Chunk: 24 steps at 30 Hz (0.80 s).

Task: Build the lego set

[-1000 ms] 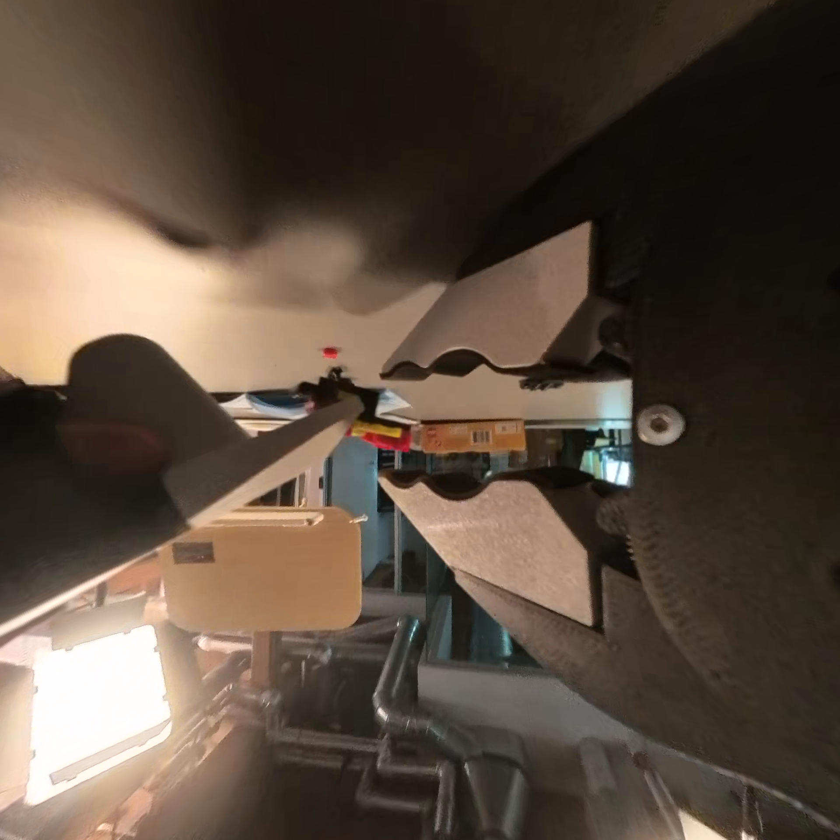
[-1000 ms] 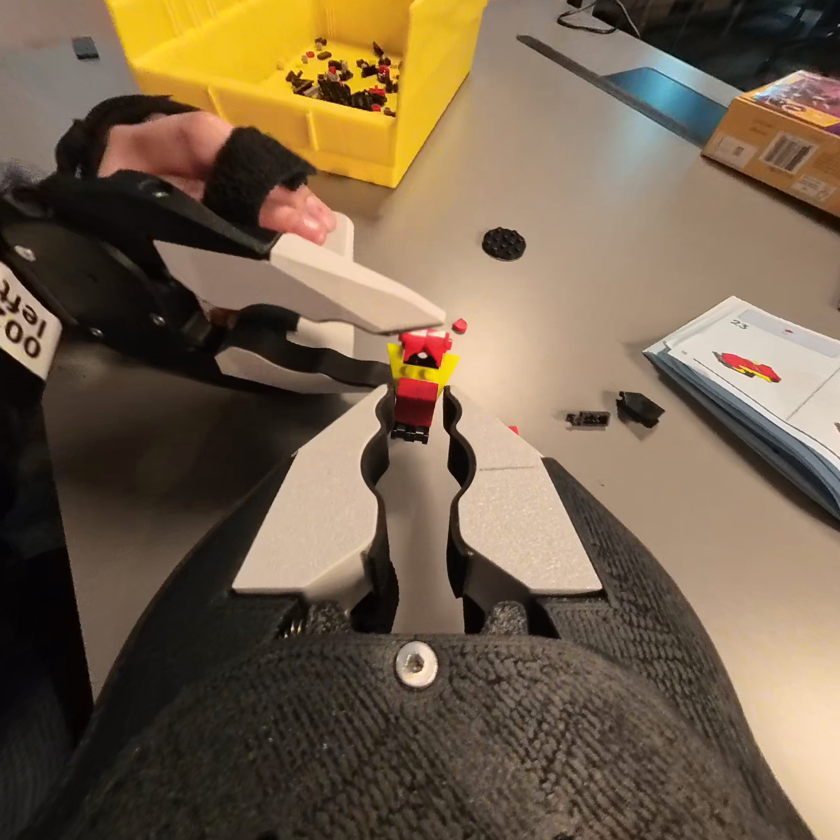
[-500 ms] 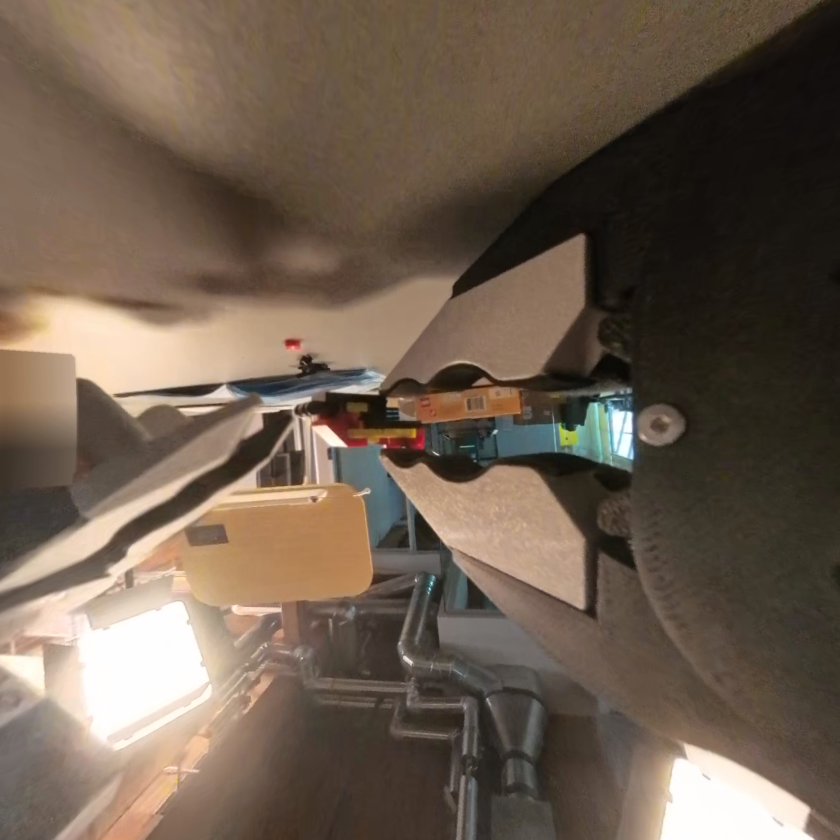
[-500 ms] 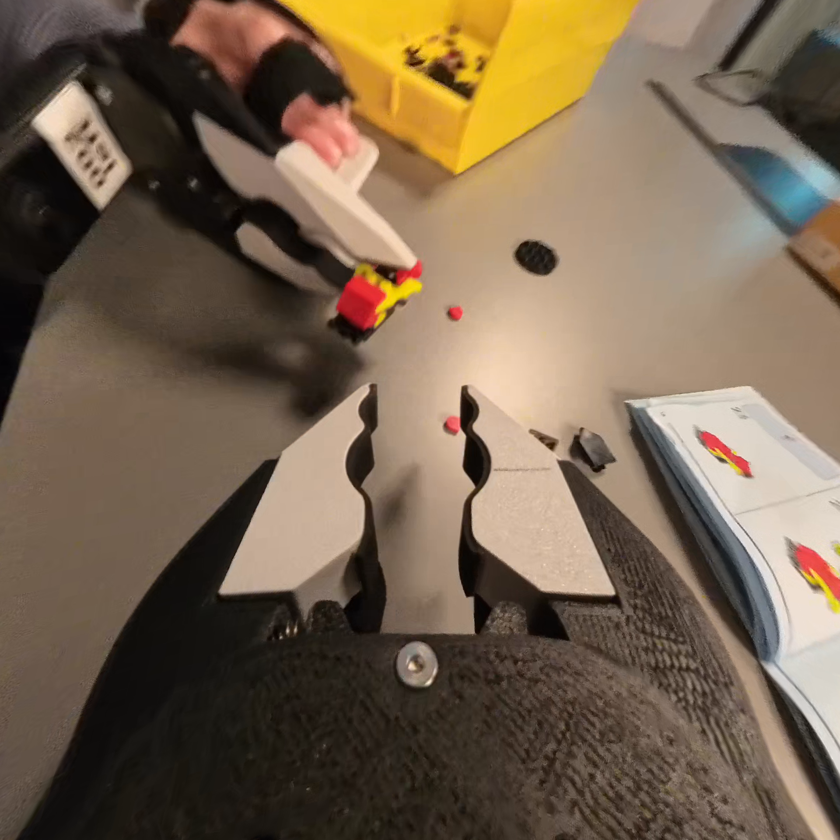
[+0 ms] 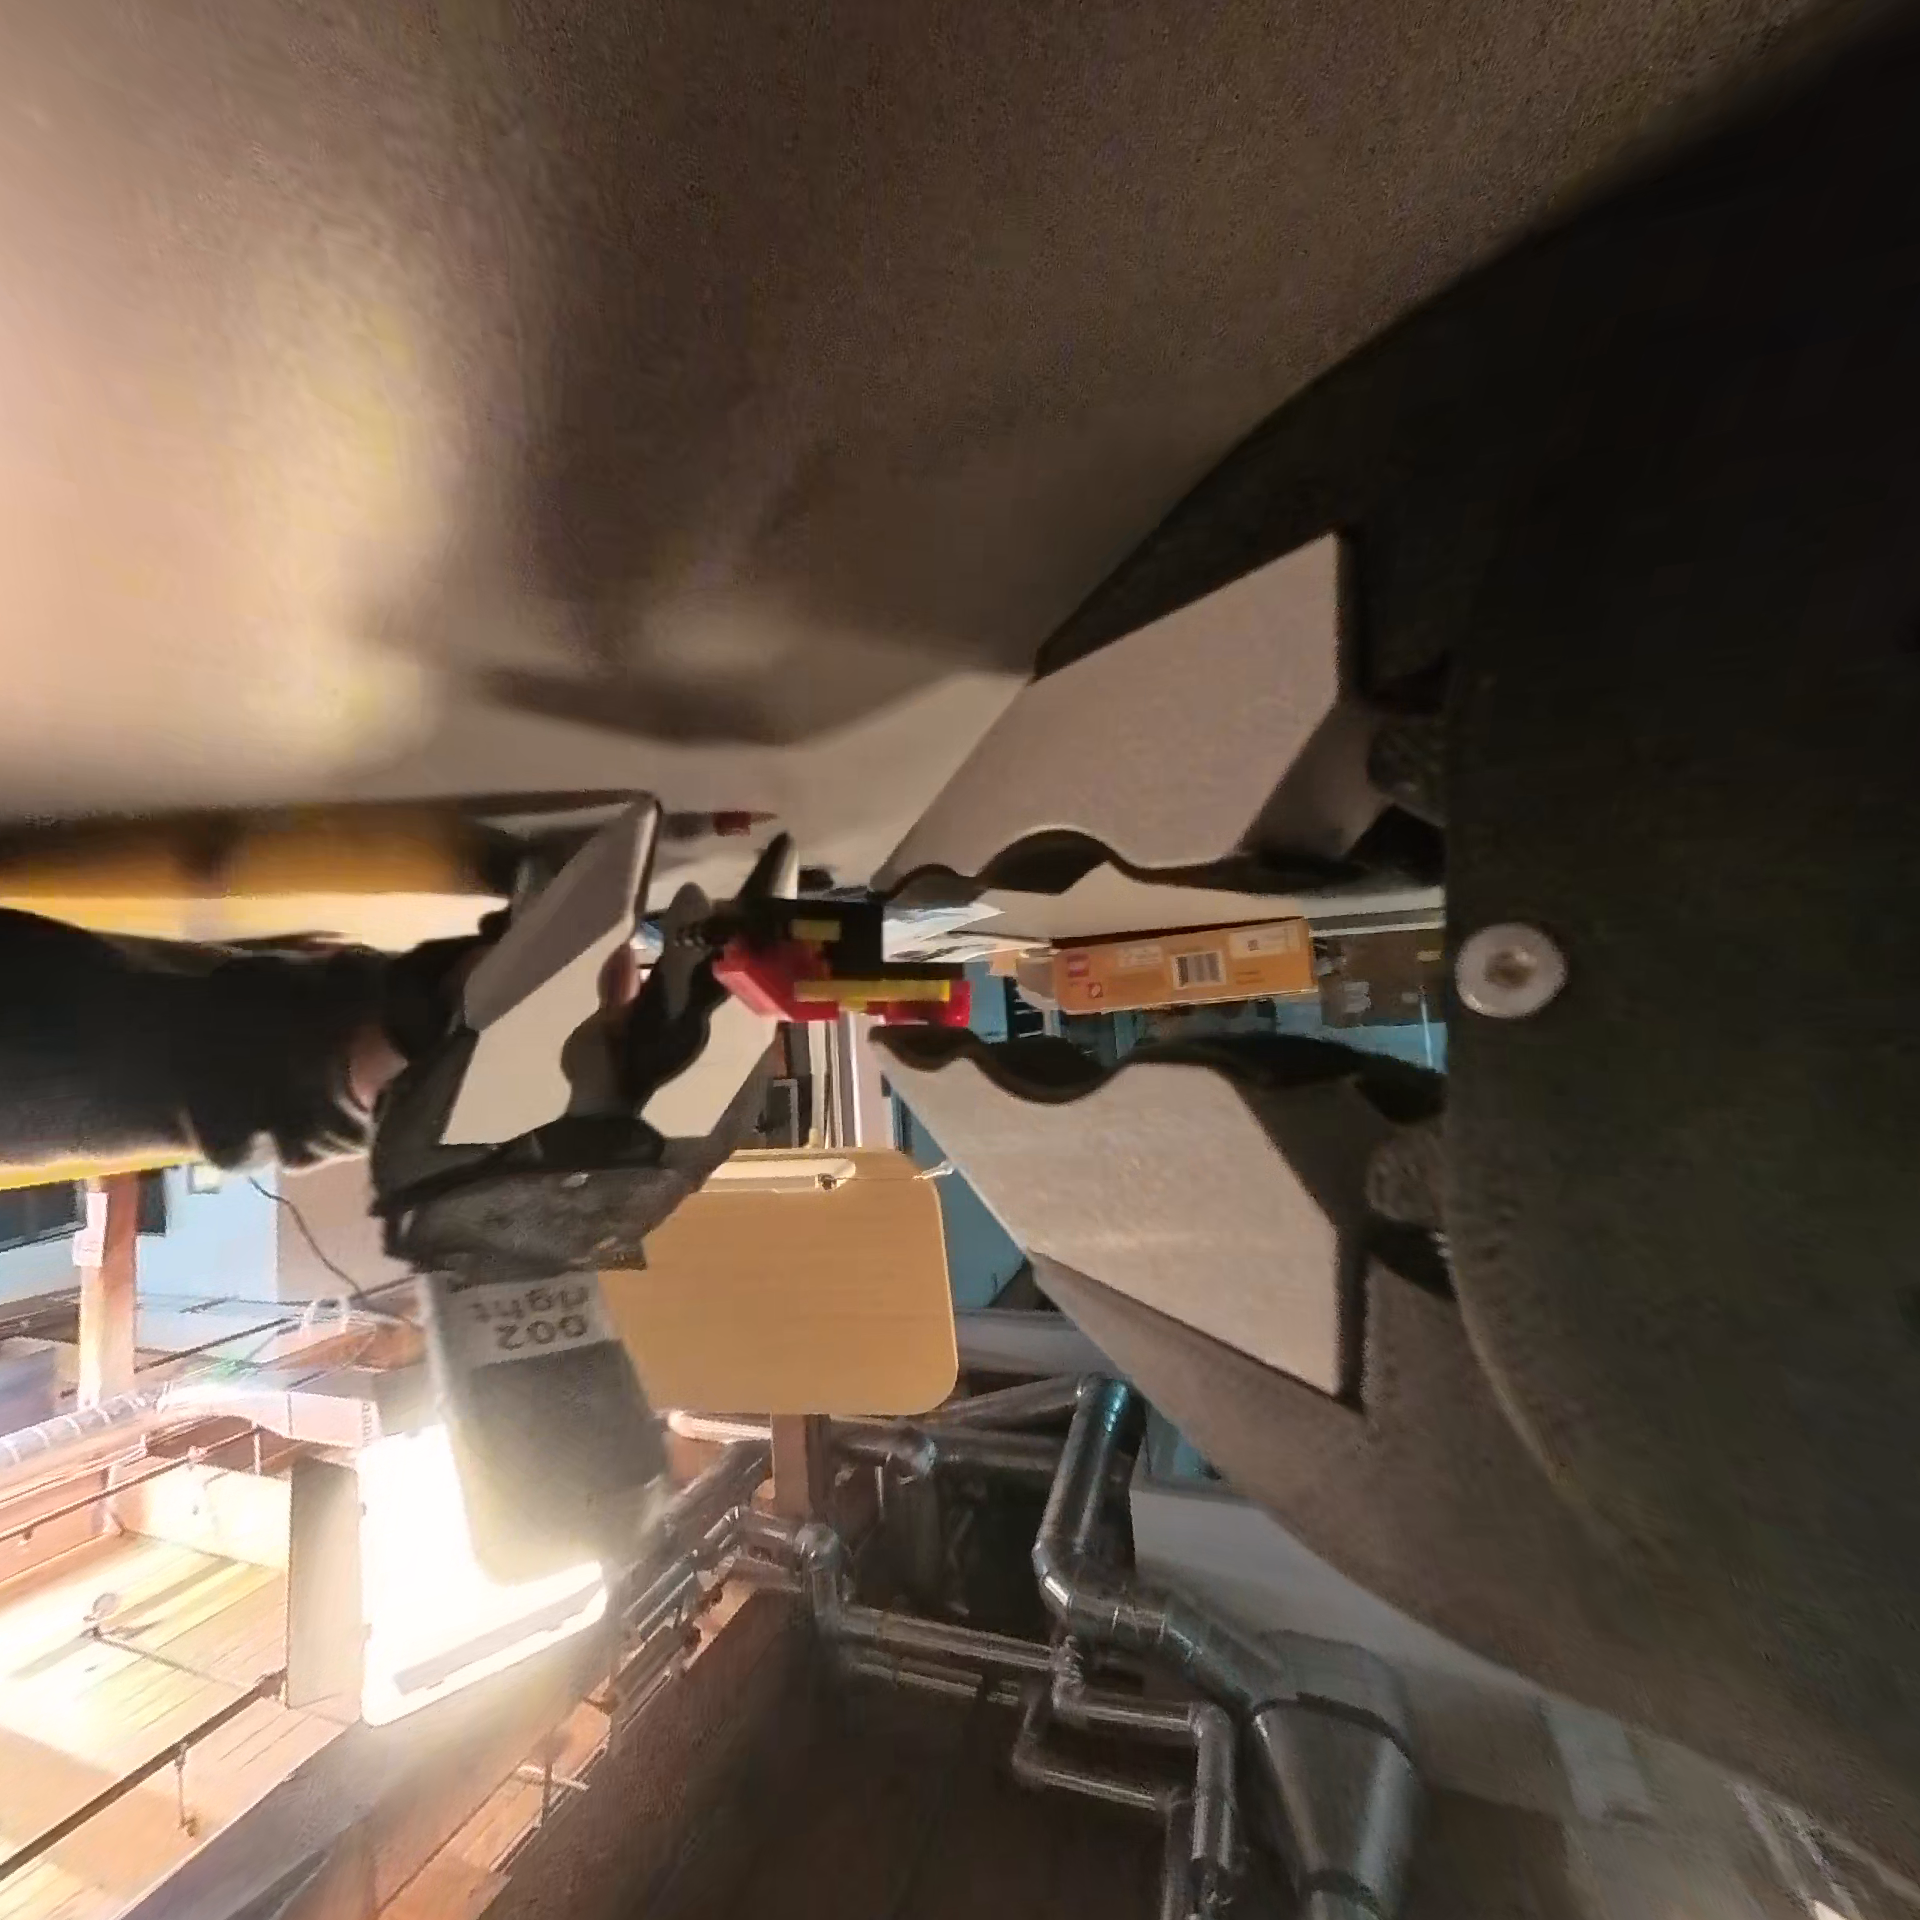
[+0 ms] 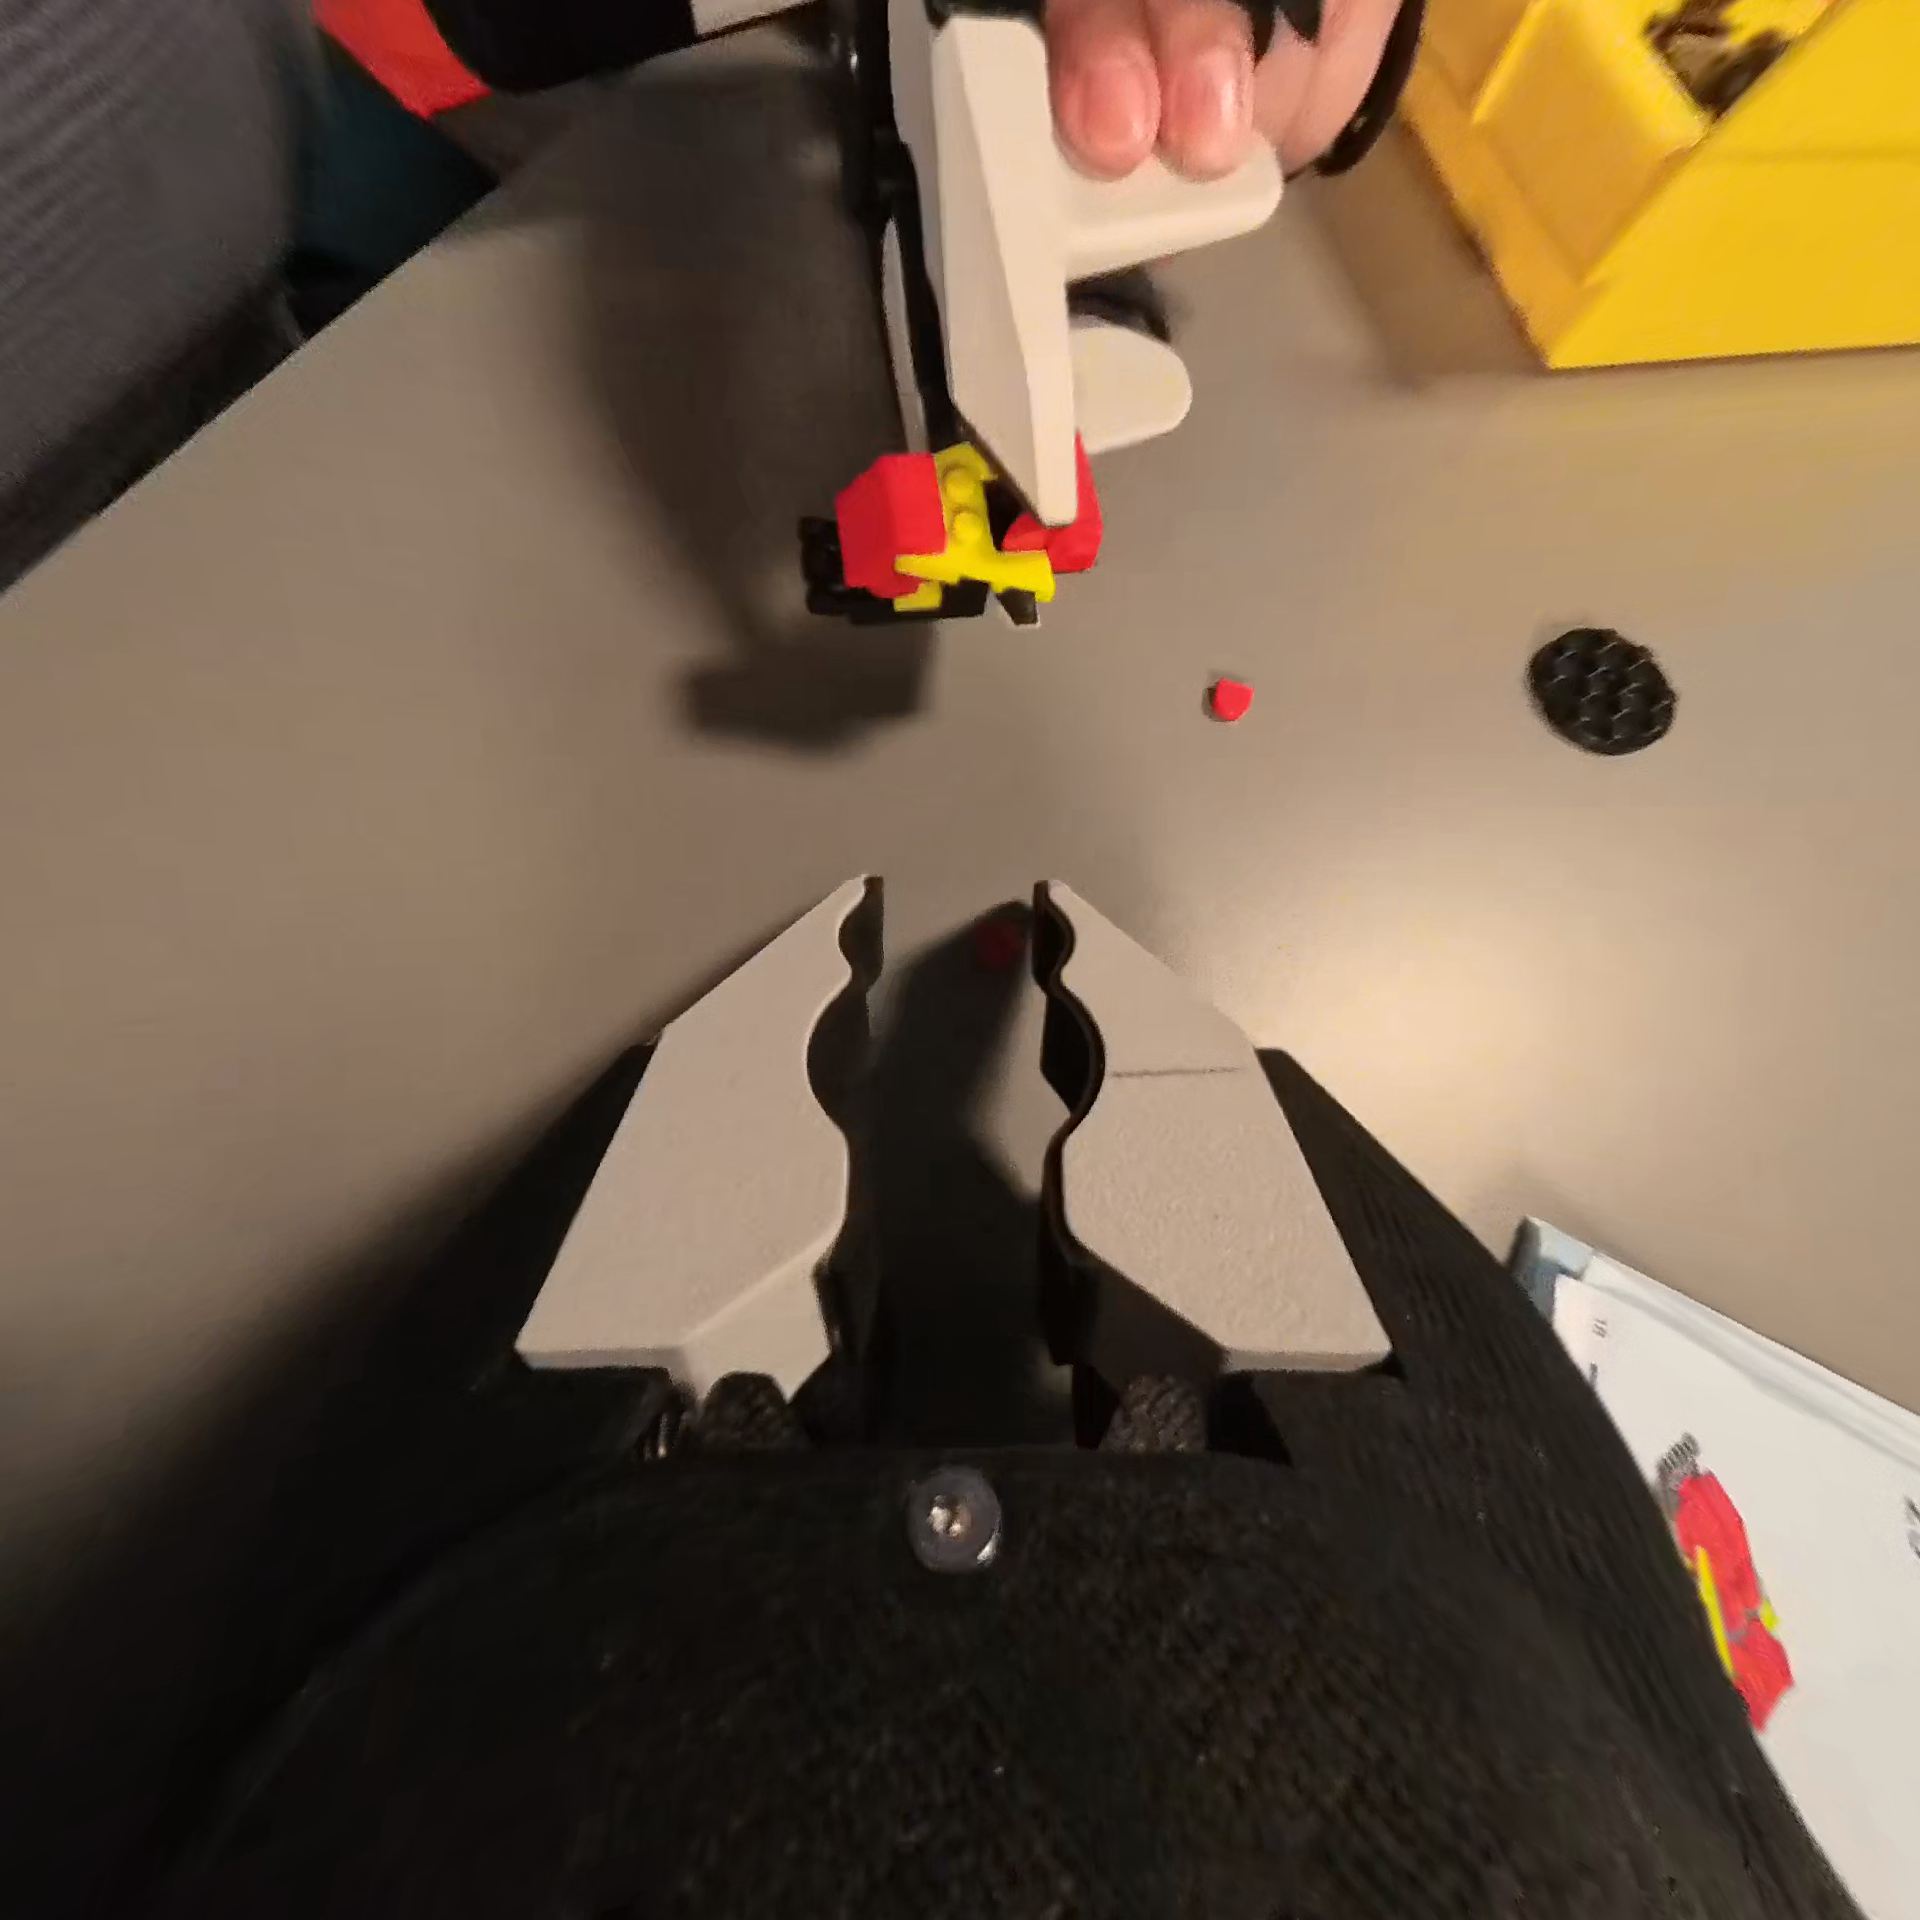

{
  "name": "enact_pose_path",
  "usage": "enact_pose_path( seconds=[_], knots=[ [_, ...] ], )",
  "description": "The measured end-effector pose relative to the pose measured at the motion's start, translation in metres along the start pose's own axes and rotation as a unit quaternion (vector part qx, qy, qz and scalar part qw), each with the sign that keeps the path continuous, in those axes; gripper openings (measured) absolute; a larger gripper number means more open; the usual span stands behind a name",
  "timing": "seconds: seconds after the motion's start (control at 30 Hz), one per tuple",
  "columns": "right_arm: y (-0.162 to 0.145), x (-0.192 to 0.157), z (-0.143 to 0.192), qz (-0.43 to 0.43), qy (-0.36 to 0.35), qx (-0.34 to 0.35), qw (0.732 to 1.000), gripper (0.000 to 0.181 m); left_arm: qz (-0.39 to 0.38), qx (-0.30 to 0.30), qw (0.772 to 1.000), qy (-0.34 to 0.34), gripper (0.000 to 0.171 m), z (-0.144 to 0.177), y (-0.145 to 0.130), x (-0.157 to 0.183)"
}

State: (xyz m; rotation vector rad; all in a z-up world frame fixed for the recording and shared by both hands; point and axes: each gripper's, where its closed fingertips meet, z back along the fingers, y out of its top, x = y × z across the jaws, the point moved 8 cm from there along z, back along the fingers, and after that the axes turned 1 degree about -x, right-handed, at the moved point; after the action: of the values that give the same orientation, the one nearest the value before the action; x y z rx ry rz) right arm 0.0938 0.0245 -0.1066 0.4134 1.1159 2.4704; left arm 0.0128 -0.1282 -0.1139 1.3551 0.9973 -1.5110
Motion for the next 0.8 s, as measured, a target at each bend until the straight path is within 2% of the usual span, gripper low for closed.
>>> enact_pose_path(
  seconds=[0.2, 0.5, 0.63, 0.8],
  knots=[
    [-0.005, 0.008, 0.004, -0.013, 0.051, -0.002, 0.999, 0.02, 0.0, 0.009, 1.0, -0.001, 0.022, -0.001, -0.001, 0.0],
    [-0.007, 0.009, 0.005, -0.014, 0.034, -0.004, 0.999, 0.006, 0.004, 0.006, 1.0, -0.006, 0.021, -0.001, -0.003, 0.001],
    [-0.006, 0.011, 0.006, -0.028, 0.02, -0.005, 0.999, 0.005, 0.003, 0.003, 1.0, -0.005, 0.021, -0.001, -0.003, 0.001],
    [0.039, 0.01, 0.018, -0.026, -0.002, 0.087, 0.996, 0.005, -0.017, -0.015, 1.0, 0.009, 0.021, -0.003, -0.004, -0.001]
  ],
)
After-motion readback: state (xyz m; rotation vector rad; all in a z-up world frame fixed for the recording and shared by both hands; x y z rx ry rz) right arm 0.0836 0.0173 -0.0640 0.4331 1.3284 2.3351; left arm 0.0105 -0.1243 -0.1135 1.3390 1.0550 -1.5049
